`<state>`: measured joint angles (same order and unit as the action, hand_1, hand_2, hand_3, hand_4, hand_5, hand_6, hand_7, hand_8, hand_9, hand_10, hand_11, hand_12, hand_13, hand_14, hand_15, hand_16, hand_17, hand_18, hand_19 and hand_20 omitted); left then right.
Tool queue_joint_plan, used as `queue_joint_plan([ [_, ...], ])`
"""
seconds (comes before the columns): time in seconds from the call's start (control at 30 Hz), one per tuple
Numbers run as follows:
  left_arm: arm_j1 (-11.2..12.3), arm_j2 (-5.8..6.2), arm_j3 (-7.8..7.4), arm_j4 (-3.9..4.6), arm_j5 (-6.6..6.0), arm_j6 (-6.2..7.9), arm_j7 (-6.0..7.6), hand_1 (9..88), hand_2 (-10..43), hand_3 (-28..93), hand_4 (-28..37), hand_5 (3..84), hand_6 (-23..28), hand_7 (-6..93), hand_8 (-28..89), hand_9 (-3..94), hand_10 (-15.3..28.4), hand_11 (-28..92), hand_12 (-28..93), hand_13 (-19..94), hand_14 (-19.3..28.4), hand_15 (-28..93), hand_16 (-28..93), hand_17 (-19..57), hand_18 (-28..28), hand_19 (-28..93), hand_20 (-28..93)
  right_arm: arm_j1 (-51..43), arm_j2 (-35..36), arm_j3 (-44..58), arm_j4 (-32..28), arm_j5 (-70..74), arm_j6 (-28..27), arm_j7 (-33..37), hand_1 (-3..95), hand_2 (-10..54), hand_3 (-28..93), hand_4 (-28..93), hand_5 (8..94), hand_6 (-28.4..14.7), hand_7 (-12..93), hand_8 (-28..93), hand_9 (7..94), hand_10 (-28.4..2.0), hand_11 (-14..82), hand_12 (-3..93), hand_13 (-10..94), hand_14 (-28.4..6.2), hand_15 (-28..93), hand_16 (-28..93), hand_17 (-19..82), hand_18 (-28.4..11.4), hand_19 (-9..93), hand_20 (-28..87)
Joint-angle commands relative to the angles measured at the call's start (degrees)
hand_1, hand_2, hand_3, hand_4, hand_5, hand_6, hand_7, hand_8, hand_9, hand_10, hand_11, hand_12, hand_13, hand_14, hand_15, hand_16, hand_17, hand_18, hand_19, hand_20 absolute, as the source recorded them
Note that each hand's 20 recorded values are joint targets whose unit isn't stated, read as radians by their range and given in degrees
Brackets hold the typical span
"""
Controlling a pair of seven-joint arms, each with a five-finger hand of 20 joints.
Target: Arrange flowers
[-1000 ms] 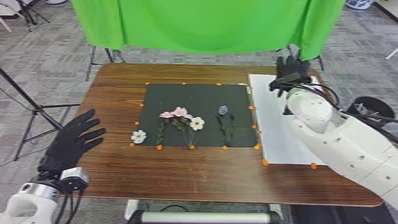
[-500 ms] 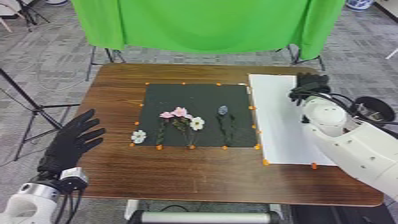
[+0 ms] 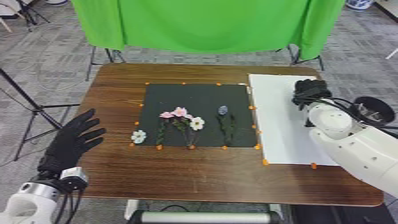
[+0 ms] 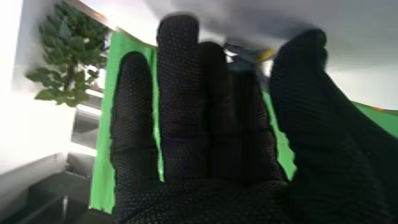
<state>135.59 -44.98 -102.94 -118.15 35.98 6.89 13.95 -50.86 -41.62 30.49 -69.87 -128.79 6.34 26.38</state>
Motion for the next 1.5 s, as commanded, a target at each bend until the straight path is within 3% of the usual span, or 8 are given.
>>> queue_joint_plan([
  [0.03,-0.1,-0.43,-0.03,0.15,0.15,-1.23,-0.84,25.4,-1.3,70,-24.7,24.5,2.4,21.1,-11,21.0,11.6,22,16,19,15.4,38,0,-8.8,22.5,48,10,1.8,-0.2,-4.6,2.7,-3.3,11.2,0.9,46.9,-7.0,81,-28,60.6,4.6,46,-11,84.1,-3.6,12.8,36.4,82,-0.3,34,31,30,-15.0,71,25],
  [0.2,0.4,-0.43,-0.44,-0.01,0.20,-0.93,-0.67,25.3,-1.2,70,-24.7,24.5,2.4,21.0,-11,21.0,11.5,23,17,19,15.4,37,0,-8.8,22.6,47,10,-0.3,0.3,-2.2,0.3,-5.1,12.8,-0.3,48.3,-9.3,82,-28,74.3,5.4,40,-6,91.9,-3.8,20.9,35.4,90,-0.5,41,26,35,-15.2,77,27],
  [0.47,1.0,-0.70,-0.64,-0.29,0.09,-0.73,-0.56,25.3,-1.3,70,-24.7,24.4,2.3,21.0,-11,21.0,11.4,23,17,19,15.4,37,0,-8.8,22.5,47,10,-13.8,0.7,12.1,-16.9,-11.2,9.7,-7.1,47.4,-9.5,84,-28,76.1,5.2,38,-6,93.0,-4.0,20.6,35.3,90,-0.5,42,26,35,-15.8,78,28],
  [0.63,0.5,-0.81,-0.38,-0.21,0.25,-0.90,-0.75,25.3,-1.3,70,-24.7,24.5,2.4,20.9,-11,21.0,11.6,23,16,19,15.4,38,0,-8.8,22.5,47,10,-19.2,-1.2,15.4,-23.9,-13.7,7.1,-12.1,47.2,-9.5,85,-28,76.2,5.1,38,-5,92.9,-4.0,20.4,35.7,90,-0.6,42,26,36,-15.7,78,28],
  [0.8,-0.2,-1.01,0.17,-0.03,0.28,-1.05,-1.03,25.3,-1.3,70,-24.6,24.4,2.3,21.0,-11,21.0,11.5,23,17,19,15.4,38,0,-8.9,22.6,47,10,-21.1,-2.3,15.7,-26.2,-14.8,4.7,-14.6,46.8,-9.5,85,-28,76.0,5.3,38,-5,92.6,-4.1,19.8,35.9,89,-0.5,42,27,35,-15.8,78,28],
  [1.07,1.1,-1.18,-0.53,-0.47,0.04,-0.33,-0.54,25.4,-1.2,70,-24.6,24.4,2.3,21.0,-11,20.9,11.5,23,17,19,15.4,37,0,-8.9,22.5,47,10,-23.2,-2.2,16.2,-26.8,-15.0,2.4,-16.1,46.1,-9.5,85,-28,75.8,5.3,39,-5,92.5,-4.0,19.2,36.3,89,-0.6,43,26,34,-15.8,78,28],
  [1.33,0.9,-1.09,-0.37,-0.30,-0.04,-0.34,-0.55,25.4,-1.2,70,-24.6,24.4,2.3,21.0,-11,21.0,11.6,22,16,19,15.4,38,0,-8.9,22.6,47,10,-25.6,-1.8,18.5,-28.8,-15.5,0.9,-17.7,45.5,-9.5,86,-28,75.5,5.3,39,-5,92.3,-3.7,18.5,37.1,88,-0.6,43,27,34,-16.0,78,29],
  [1.5,0.7,-1.11,-0.45,-0.21,0.12,-0.62,-0.80,25.4,-1.2,70,-24.5,24.4,2.3,21.0,-11,20.9,11.5,23,17,19,15.4,38,0,-8.9,22.6,47,10,-27.1,-1.6,20.6,-29.6,-14.7,-1.3,-18.6,38.9,-9.5,84,-28,72.4,4.5,40,-6,88.6,-4.6,23.2,33.8,85,-1.2,45,25,32,-16.4,77,30],
])
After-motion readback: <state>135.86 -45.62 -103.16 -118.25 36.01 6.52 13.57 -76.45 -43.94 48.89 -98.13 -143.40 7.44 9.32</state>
